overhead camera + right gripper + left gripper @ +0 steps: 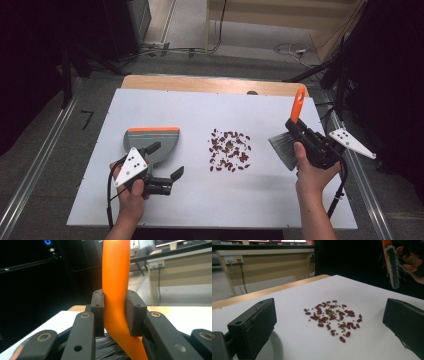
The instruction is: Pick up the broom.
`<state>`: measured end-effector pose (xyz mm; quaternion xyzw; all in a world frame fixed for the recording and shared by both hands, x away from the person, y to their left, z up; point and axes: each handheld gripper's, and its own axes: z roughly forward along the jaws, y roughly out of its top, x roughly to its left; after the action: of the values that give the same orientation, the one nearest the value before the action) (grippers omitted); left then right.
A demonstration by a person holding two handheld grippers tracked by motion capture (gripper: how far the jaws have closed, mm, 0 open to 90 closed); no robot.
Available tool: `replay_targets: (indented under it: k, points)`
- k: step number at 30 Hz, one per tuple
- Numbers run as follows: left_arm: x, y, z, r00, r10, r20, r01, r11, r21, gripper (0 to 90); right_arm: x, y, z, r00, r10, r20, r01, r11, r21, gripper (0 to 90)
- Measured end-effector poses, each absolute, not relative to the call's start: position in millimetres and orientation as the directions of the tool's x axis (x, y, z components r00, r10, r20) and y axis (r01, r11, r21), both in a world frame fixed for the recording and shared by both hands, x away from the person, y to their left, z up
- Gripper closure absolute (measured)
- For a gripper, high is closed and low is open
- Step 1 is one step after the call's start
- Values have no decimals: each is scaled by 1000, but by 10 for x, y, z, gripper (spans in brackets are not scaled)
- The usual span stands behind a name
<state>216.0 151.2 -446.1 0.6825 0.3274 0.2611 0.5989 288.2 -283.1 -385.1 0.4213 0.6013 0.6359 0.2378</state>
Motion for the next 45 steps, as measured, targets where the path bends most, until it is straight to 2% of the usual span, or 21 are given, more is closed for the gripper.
replay_targets:
  k: [15, 29, 39, 45]
  points:
    - [2286, 1104, -4219, 726, 686, -59, 129, -52, 990, 8, 2718, -2239, -3839, -648, 723, 240, 220, -124, 968, 694]
    - [2242, 659, -4347, 789, 597, -141, 223, -66, 973, 9, 2565, -1886, -3835, -720, 653, 234, 208, -119, 971, 694]
    - [2191, 432, -4418, 795, 587, -155, 260, -99, 960, 108, 2500, -1745, -3849, -751, 615, 241, 211, -122, 970, 694]
    - [2169, 406, -4414, 792, 587, -168, 267, -86, 960, 273, 2446, -1650, -3851, -772, 590, 237, 211, -114, 971, 694]
